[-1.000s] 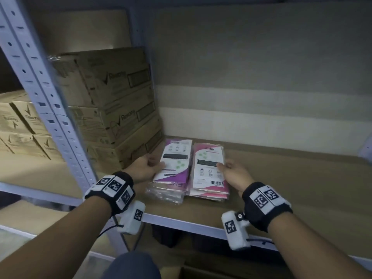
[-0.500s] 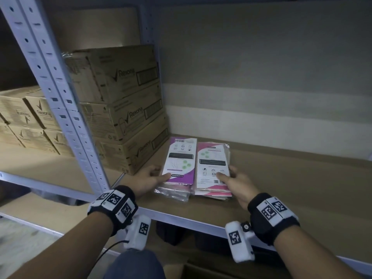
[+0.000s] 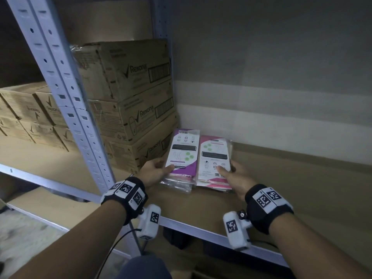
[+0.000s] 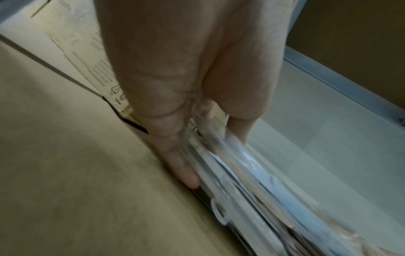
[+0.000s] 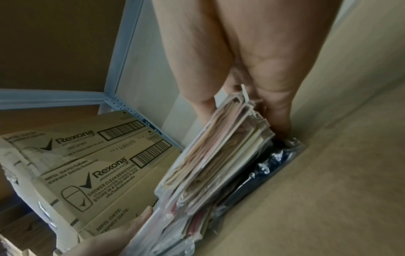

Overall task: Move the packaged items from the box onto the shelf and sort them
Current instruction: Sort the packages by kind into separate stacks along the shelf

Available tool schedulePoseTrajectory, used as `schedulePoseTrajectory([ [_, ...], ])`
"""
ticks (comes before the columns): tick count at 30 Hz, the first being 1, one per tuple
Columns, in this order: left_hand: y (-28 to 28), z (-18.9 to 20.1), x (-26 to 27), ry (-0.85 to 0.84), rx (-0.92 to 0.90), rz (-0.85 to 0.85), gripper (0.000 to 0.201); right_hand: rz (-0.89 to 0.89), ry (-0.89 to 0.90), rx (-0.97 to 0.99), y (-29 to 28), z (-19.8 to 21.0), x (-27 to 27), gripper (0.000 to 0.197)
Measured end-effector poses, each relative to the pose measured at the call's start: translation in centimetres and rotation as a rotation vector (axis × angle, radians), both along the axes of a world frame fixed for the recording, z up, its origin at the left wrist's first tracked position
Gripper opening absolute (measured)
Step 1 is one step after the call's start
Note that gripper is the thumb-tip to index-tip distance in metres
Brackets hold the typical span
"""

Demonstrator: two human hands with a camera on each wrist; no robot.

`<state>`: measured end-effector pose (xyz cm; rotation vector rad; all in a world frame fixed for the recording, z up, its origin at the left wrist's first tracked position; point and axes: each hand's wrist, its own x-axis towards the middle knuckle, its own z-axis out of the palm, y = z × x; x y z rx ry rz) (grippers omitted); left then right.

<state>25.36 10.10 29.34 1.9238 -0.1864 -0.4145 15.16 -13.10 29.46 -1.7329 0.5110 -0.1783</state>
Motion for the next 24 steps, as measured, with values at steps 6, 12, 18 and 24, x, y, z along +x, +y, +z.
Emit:
schedulePoseTrajectory([
  [6, -0.5, 0.3, 1.0, -0.014, -0.01, -0.034, 0.033, 0.013, 0.012, 0.002, -0.3, -0.1, 1.5, 0.027],
  [12, 0.0, 0.4, 1.1, -0.013, 0.004, -0.05, 0.038, -0.063, 0.061, 0.058, -1.3, -0.6, 0.7, 0.014],
  [18, 0.5, 0.2, 1.4, -0.115, 0.167, 0.081, 0.036, -0.144, 0.148, 0.099, -1.1, 0.5, -1.1, 0.02],
  [24, 1.0, 0.8, 0.2, -0.234, 0.19, 0.226, 0.018, -0.204, 0.077, 0.057, -0.9, 1.1, -2.2, 0.011],
])
